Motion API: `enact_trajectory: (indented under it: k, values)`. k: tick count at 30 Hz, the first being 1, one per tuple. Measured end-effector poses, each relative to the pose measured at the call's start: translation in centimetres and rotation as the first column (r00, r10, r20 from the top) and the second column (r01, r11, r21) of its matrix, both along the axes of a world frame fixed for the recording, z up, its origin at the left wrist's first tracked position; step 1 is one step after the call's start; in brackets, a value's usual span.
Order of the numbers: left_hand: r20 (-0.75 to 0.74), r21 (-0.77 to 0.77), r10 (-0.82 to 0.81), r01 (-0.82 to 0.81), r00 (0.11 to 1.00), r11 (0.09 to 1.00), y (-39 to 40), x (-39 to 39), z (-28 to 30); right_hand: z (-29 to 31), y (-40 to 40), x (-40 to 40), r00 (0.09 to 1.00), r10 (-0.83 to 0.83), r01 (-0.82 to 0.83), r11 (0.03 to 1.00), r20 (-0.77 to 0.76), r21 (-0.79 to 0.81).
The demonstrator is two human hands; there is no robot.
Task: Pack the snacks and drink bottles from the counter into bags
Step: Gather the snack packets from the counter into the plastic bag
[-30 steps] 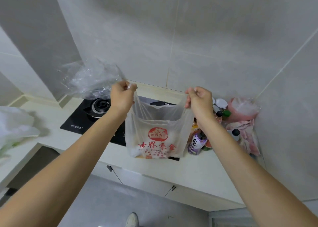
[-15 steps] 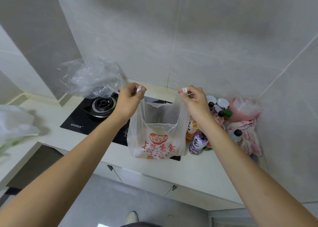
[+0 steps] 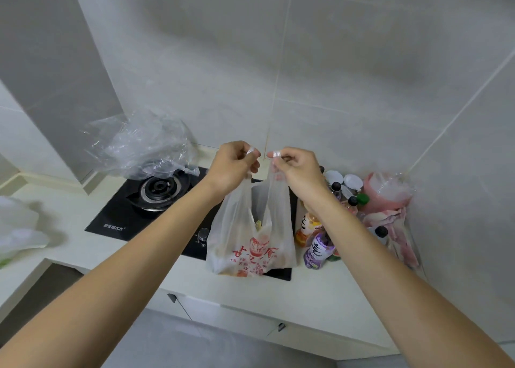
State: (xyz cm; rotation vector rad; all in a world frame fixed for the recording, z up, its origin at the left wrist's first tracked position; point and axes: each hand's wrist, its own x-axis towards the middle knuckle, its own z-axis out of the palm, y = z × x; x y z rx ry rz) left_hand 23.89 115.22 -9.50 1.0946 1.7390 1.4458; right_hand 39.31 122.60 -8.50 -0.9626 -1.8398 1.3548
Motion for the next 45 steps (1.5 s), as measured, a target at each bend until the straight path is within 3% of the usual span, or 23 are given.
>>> enact_trajectory:
  k: [9, 13, 23, 33, 45]
  values:
    - [-0.110, 0.136, -0.091, 0.106, 0.990, 0.985, 4.5, -3.6, 8.9, 7.1, 5.3, -2.7, 0.989, -0.091, 0.111, 0.979, -0.119, 0.169]
    - [-0.141, 0.118, -0.114, 0.131, 0.983, 0.984, 7.3, -4.6, 10.5, 8.0, 7.4, -3.6, 0.980, -0.149, 0.168, 0.975, -0.130, 0.147]
    - [-0.239, 0.104, -0.002, 0.028, 0.971, 0.994, 16.5, -7.6, 10.1, 7.4, 16.5, -6.3, 0.976, -0.171, 0.191, 0.969, -0.132, 0.154]
    - [-0.193, 0.096, 0.032, -0.013, 0.981, 0.995, 24.6, -9.0, 6.6, 4.4, 25.7, -8.4, 0.983, -0.166, 0.173, 0.980, -0.077, 0.099]
    - [-0.183, 0.054, 0.058, -0.049, 0.981, 0.997, 31.4, -10.3, 6.3, 3.9, 32.0, -9.6, 0.983, -0.163, 0.168, 0.984, -0.084, 0.064]
